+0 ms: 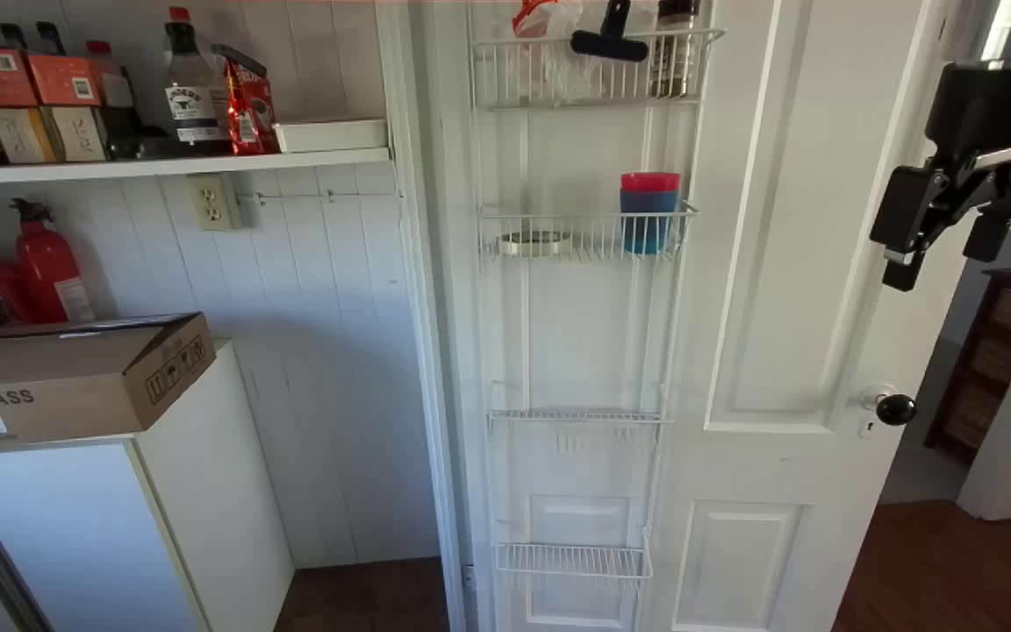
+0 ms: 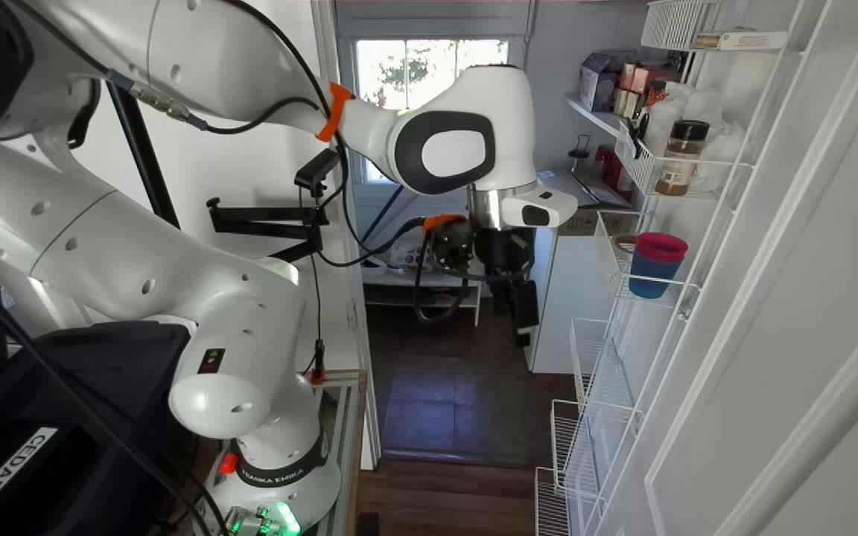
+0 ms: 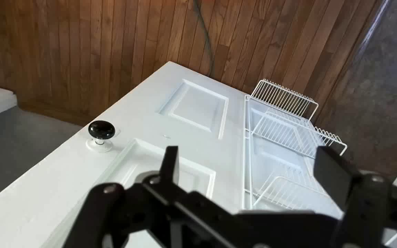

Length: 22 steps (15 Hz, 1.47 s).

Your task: Remove the pink cup from the blue cup and put it on the third rack from the bottom

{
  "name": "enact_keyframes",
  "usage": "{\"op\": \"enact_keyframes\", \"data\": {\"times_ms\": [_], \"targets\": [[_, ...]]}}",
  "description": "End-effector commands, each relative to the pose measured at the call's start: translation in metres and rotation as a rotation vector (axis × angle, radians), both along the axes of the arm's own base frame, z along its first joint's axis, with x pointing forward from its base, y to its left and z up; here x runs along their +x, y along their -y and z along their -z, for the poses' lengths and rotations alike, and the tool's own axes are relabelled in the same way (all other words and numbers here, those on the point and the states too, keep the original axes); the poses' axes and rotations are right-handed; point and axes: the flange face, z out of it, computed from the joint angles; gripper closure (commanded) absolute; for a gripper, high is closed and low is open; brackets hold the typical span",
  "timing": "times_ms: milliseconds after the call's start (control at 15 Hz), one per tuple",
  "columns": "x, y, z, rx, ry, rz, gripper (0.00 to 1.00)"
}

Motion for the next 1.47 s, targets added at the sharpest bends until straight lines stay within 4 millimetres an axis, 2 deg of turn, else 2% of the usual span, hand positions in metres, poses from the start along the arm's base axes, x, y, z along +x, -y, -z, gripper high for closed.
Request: {"op": "enact_keyframes", "data": {"times_ms": [0, 400, 867, 1400], "targets": [[0.000, 0.000, -0.001, 0.000, -0.001, 0.000, 0.00], [0.004, 0.001, -0.004, 0.017, 0.021, 0.008, 0.00], [0.033, 0.029, -0.031, 0.311, 0.144, 0.077, 0.00], [0.082, 0.008, -0.056, 0.551, 0.044, 0.165, 0.00]]}}
